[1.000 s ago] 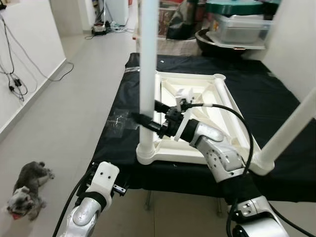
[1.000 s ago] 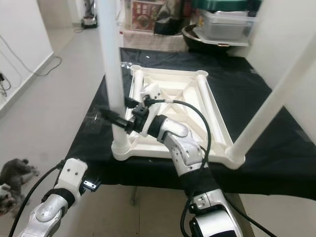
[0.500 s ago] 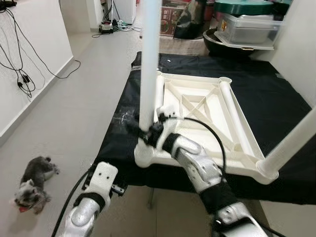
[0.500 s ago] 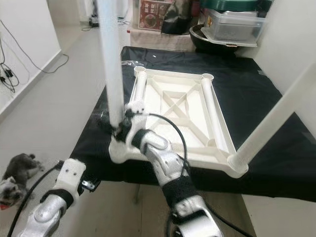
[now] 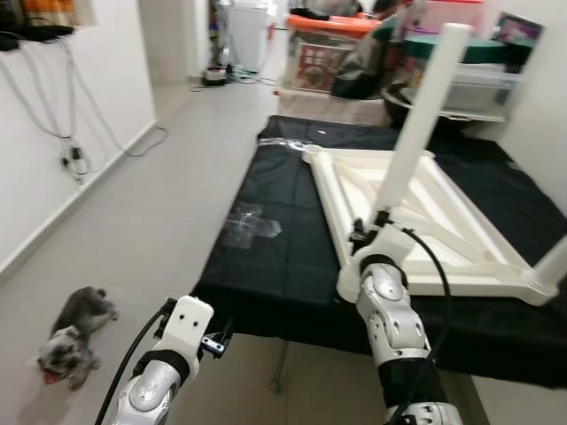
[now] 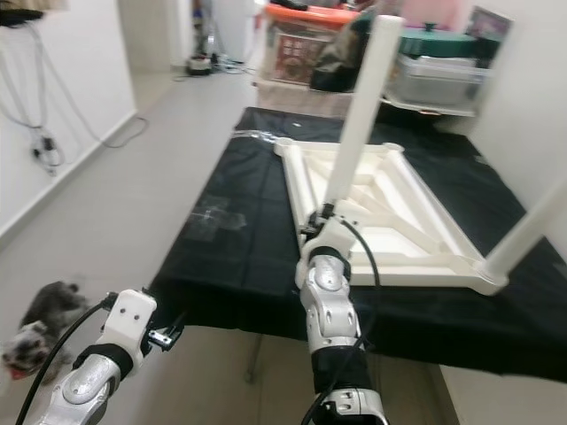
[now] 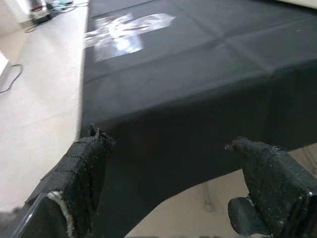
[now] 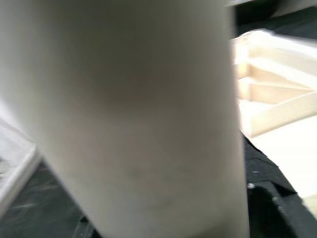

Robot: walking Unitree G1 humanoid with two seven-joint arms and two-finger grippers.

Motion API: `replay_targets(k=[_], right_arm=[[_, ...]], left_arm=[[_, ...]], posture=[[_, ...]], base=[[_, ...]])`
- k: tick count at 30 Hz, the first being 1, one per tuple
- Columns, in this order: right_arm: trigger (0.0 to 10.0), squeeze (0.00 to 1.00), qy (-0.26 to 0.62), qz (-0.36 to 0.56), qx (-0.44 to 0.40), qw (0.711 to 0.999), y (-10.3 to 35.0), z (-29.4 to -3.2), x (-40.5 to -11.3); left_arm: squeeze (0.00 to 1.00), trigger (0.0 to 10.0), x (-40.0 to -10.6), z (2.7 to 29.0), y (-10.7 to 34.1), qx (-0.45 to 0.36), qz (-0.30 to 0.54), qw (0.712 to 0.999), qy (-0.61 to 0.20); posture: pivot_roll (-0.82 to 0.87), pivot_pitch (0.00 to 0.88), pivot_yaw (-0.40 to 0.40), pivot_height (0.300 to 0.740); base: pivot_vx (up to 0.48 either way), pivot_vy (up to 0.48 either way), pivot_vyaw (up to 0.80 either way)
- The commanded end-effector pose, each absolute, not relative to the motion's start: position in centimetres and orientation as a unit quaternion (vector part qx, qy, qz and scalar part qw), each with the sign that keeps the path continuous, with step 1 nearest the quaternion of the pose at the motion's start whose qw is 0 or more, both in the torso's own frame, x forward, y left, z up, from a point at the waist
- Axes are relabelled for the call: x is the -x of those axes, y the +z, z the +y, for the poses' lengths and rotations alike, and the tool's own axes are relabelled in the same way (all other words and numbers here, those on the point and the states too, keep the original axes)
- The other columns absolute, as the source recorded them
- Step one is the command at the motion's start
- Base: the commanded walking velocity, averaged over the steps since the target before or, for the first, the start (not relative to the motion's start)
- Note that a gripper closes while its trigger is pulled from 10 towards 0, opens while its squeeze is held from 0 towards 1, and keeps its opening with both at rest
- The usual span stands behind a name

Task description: Building children table

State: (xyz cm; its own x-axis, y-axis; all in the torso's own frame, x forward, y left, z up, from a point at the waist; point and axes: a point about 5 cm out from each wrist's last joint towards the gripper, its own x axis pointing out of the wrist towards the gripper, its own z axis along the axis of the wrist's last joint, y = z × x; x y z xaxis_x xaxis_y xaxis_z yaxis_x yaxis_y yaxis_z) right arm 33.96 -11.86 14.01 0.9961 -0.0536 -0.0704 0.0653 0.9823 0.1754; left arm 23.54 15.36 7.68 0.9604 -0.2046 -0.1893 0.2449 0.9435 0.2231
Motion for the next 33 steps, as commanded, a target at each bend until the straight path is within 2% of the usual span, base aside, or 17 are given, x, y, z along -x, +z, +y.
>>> replay_targets(k=[1, 2, 6, 7, 12, 17, 18, 20, 21, 22, 23, 24, 26, 27, 29, 32, 33], right_arm=[[10.0, 1.00, 0.110, 0.021, -0.136, 0.984, 14.9, -8.4, -34.0], [10.0, 0.00, 0.202, -0.007, -0.147, 0.968, 16.6, -7.1, -34.0], [10.0, 0.00, 0.280, -0.024, -0.154, 0.947, 17.8, -6.2, -33.8], [10.0, 0.00, 0.376, -0.044, -0.137, 0.915, 19.1, -5.8, -33.0], [10.0, 0.00, 0.534, -0.012, -0.051, 0.844, 18.8, -5.5, -32.7], [10.0, 0.00, 0.534, -0.003, -0.040, 0.844, 18.0, -4.0, -33.7], [0.0, 0.00, 0.485, 0.001, -0.030, 0.874, 17.6, -3.8, -34.6], [0.0, 0.00, 0.450, 0.005, -0.022, 0.893, 17.3, -3.8, -35.1], [0.0, 0.00, 0.310, 0.035, -0.028, 0.950, 16.6, -5.2, -36.8], [0.0, 0.00, 0.310, 0.035, -0.028, 0.950, 16.6, -5.2, -36.8], [0.0, 0.00, 0.139, 0.070, -0.045, 0.987, 15.4, -8.1, -37.8], [0.0, 0.00, 0.031, 0.097, -0.055, 0.993, 14.5, -10.3, -38.1], [0.0, 0.00, 0.031, 0.097, -0.055, 0.993, 14.5, -10.3, -38.1], [0.0, 0.00, -0.077, 0.112, -0.053, 0.989, 13.3, -12.9, -37.6], [0.0, 0.00, -0.156, 0.095, -0.034, 0.983, 12.7, -15.2, -36.6], [0.0, 0.00, -0.187, 0.108, -0.030, 0.976, 11.3, -16.3, -35.2], [10.0, 0.00, -0.151, 0.107, -0.021, 0.982, 10.4, -15.9, -33.7]], left_arm=[[0.00, 10.0, -23.6, 15.5, 7.8, -0.126, 0.082, 0.982, -0.115], [0.00, 10.0, -23.5, 15.7, 7.8, -0.126, 0.082, 0.982, -0.112], [0.00, 10.0, -23.5, 15.9, 7.8, -0.126, 0.082, 0.982, -0.111], [0.00, 10.0, -23.4, 15.9, 7.8, -0.127, 0.082, 0.982, -0.110], [0.00, 10.0, -23.6, 15.6, 7.8, -0.126, 0.079, 0.983, -0.111], [0.00, 10.0, -23.7, 15.4, 7.9, -0.123, 0.076, 0.983, -0.109], [0.00, 10.0, -23.6, 15.4, 8.0, -0.123, 0.077, 0.983, -0.109], [0.00, 10.0, -23.6, 15.4, 8.0, -0.123, 0.077, 0.983, -0.109], [0.00, 10.0, -23.4, 15.6, 8.0, -0.124, 0.079, 0.983, -0.107], [0.00, 10.0, -23.4, 15.6, 8.0, -0.124, 0.079, 0.983, -0.107], [0.00, 10.0, -23.3, 15.8, 7.9, -0.124, 0.080, 0.983, -0.106], [0.00, 10.0, -23.2, 15.9, 7.9, -0.125, 0.081, 0.983, -0.105], [0.00, 10.0, -23.2, 15.9, 7.9, -0.125, 0.081, 0.983, -0.105], [0.00, 10.0, -23.1, 16.0, 7.9, -0.125, 0.082, 0.983, -0.104], [0.00, 10.0, -23.0, 15.9, 7.8, -0.125, 0.083, 0.983, -0.105], [0.00, 10.0, -23.1, 15.8, 7.8, -0.124, 0.084, 0.983, -0.105], [0.00, 10.0, -23.2, 15.7, 7.8, -0.123, 0.083, 0.983, -0.110]], posture=[[0.13, 0.000, -0.072, 0.740], [0.13, 0.000, -0.073, 0.740], [0.13, 0.000, -0.073, 0.740], [0.13, 0.000, -0.074, 0.740], [0.14, 0.000, -0.091, 0.740], [0.16, 0.000, -0.098, 0.740], [0.16, 0.000, -0.100, 0.740], [0.16, 0.000, -0.100, 0.740], [0.16, 0.000, -0.097, 0.740], [0.16, 0.000, -0.097, 0.740], [0.16, 0.000, -0.095, 0.740], [0.16, 0.000, -0.095, 0.740], [0.16, 0.000, -0.095, 0.740], [0.15, 0.000, -0.093, 0.740], [0.15, 0.000, -0.091, 0.740], [0.15, 0.000, -0.086, 0.740], [0.14, 0.000, -0.075, 0.740]], base=[[0.000, 0.000, 0.00], [0.000, 0.000, 0.00], [0.000, 0.000, 0.00], [0.000, 0.000, 0.00], [0.000, 0.000, 0.00], [0.000, 0.000, 0.00], [0.000, 0.000, 0.00], [0.000, 0.000, 0.00], [0.000, 0.000, 0.00], [0.000, 0.000, 0.00], [0.000, 0.000, 0.00], [0.000, 0.000, 0.00], [0.000, 0.000, 0.00], [0.000, 0.000, 0.00], [0.000, 0.000, 0.00], [0.000, 0.000, 0.00], [0.000, 0.000, 0.00]])
